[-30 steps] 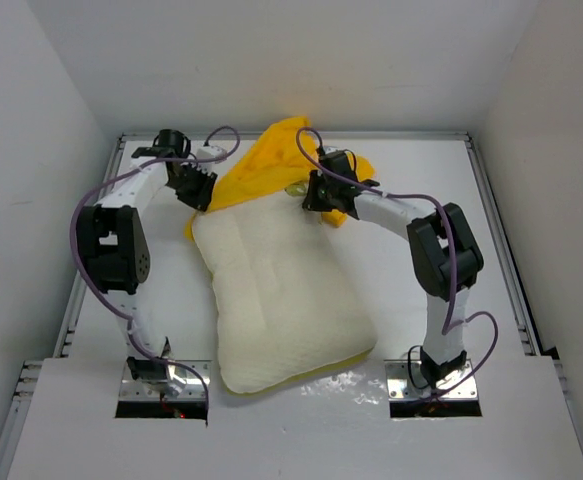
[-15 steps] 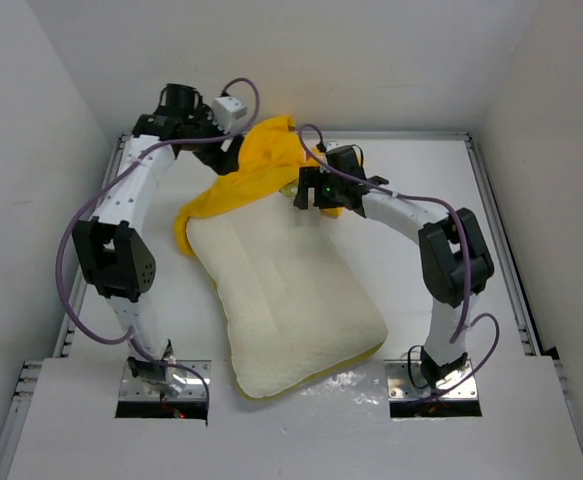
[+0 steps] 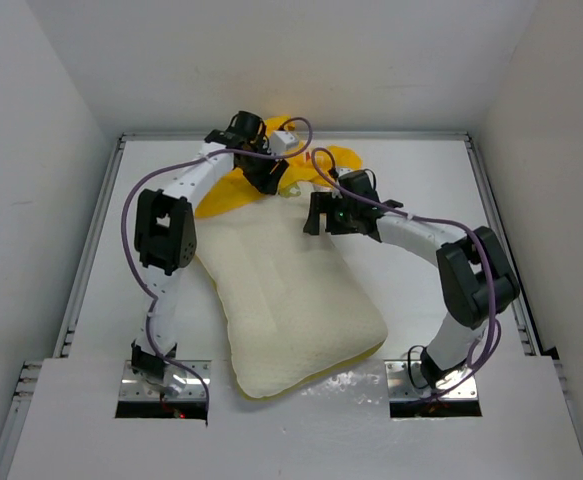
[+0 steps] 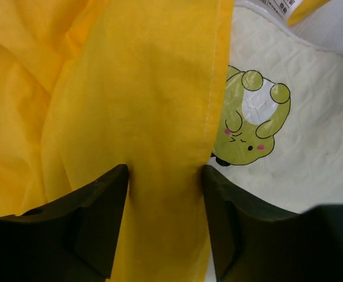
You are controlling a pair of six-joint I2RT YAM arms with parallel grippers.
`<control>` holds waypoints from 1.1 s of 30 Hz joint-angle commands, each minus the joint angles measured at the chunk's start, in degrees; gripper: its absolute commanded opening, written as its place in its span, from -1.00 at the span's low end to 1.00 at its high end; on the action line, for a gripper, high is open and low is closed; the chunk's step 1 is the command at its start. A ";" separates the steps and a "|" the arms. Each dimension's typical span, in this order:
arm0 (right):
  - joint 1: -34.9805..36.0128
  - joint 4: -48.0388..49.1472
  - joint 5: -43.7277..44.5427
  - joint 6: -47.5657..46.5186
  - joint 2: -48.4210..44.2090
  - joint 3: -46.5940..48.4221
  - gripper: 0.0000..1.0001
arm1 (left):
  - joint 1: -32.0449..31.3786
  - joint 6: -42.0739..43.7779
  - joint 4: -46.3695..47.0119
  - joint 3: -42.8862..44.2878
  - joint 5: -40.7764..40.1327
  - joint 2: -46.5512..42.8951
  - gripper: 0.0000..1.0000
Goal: Put the pillow into the pillowcase
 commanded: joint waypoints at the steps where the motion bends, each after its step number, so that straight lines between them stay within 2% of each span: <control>1: 0.48 3.58 -0.71 1.64 -1.36 -1.35 0.71 | -0.55 0.11 1.06 2.87 -2.95 -0.31 -0.03; 2: 0.48 4.11 -0.71 1.82 -1.09 -1.53 0.71 | -0.47 0.02 0.80 2.87 -2.52 -0.13 -0.13; 3: 0.48 4.37 -0.88 1.99 -0.74 -1.53 0.70 | -0.46 0.11 -0.07 3.04 -2.08 0.04 -0.37; 5: 0.48 4.73 -1.50 2.26 0.83 -0.84 0.70 | -0.47 -0.32 -0.60 2.87 -0.85 0.05 -0.63; 7: 0.39 4.12 -1.94 2.17 2.15 0.04 0.71 | -0.46 -0.77 -0.69 2.60 -0.32 -0.39 -1.00; 11: 0.40 4.72 -3.08 3.05 5.66 1.89 0.64 | -0.46 -2.61 -0.08 2.43 1.70 -2.32 -1.00; 14: 0.39 6.65 -4.22 4.10 8.38 3.21 0.03 | -0.46 -4.62 1.49 2.43 4.68 -4.96 -1.00; 15: 0.48 6.49 -5.10 4.28 9.18 4.00 -0.23 | -0.46 -5.42 2.03 2.51 5.65 -6.36 -1.00; 16: 0.48 5.96 -6.24 4.37 9.97 6.27 -0.79 | -0.46 -5.95 2.73 2.60 7.83 -6.98 -1.00; 17: 0.57 5.78 -7.03 4.45 10.42 7.33 -1.00 | -0.46 -7.08 2.99 2.52 9.07 -7.42 -1.00; 22: 3.56 7.28 -4.14 2.09 6.91 8.58 -1.00 | -0.46 -7.36 4.22 0.68 14.17 -10.24 -1.00; 26: 4.26 14.48 -3.00 1.47 1.38 8.04 -1.00 | -0.46 -4.56 2.48 -0.91 17.95 -10.42 -1.00; 29: 4.44 13.61 -2.56 0.50 1.10 9.10 -1.00 | -0.47 -4.37 2.03 -1.09 17.87 -10.41 -1.00; 33: 4.44 17.63 -1.25 1.55 1.02 8.13 -1.00 | -0.55 -0.69 -1.65 -0.91 20.94 -11.03 -1.00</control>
